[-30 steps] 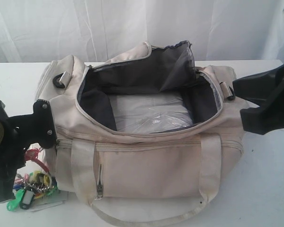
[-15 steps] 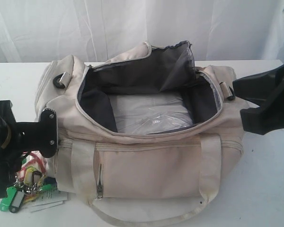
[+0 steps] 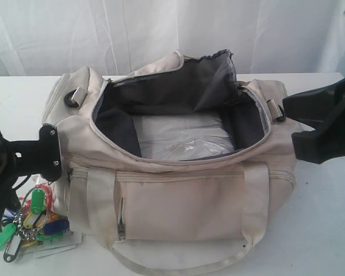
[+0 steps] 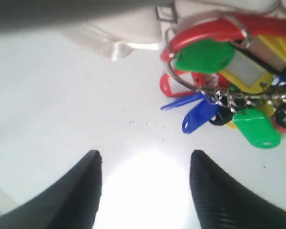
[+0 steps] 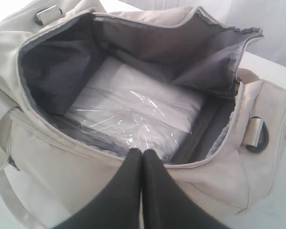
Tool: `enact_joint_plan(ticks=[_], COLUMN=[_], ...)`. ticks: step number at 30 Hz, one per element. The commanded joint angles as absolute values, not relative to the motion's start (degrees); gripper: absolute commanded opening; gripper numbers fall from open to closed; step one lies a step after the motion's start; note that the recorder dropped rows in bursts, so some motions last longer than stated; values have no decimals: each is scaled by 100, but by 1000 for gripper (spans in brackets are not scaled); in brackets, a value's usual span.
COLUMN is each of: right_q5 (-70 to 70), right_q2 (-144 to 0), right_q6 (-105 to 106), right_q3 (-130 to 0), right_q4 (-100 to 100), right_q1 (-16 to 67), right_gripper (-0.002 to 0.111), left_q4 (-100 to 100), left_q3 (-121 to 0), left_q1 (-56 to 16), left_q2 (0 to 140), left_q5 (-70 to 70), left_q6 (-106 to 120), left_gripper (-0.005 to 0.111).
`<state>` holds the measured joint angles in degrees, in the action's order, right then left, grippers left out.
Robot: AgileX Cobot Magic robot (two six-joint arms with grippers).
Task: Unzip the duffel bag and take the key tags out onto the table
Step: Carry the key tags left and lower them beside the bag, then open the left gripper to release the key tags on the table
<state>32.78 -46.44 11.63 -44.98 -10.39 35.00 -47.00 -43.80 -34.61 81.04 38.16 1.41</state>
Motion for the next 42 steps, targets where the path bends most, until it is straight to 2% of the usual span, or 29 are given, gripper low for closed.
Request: enact_joint_plan(ticks=[1,5,7,16,25,32,42], right_q5=[3243,3243,3233,3233,3283,3286,3286], right_q2=[-4629,-4629,-4629,-4629,-4629,-4629,-4629], right_q6=[1133,1133,1133,1133,1133,1133,1133], right_q3=[-4471,-4471,-4471,-4471,-4471,-4471,-4471], right_q4=[-1074,-1074,-1074,-1074,-1074,-1084,-1084], right_q1=[3496,3496,3496,3496,3496,3496,3496], right_gripper=[0,0,0,0,0,0,0], left_q4=[-4399,-3720,-3276,-2248,-1256,-965,-890], left_q3=[-4790,-5281,-5501,-5809,-5422,-5260,-5260], left_q1=[-3446,-3446,-3446,-3446,-3446,-3446,-3446], left_q2=[8119,8119,8106,7619,6182,4517,4335], left_q5=[5001,6087,6481,6628,6361,5143,4949], left_q6=[-150,-168,-168,-169,-363,-363,-363], left_gripper=[59,57,51,0,0,0,0])
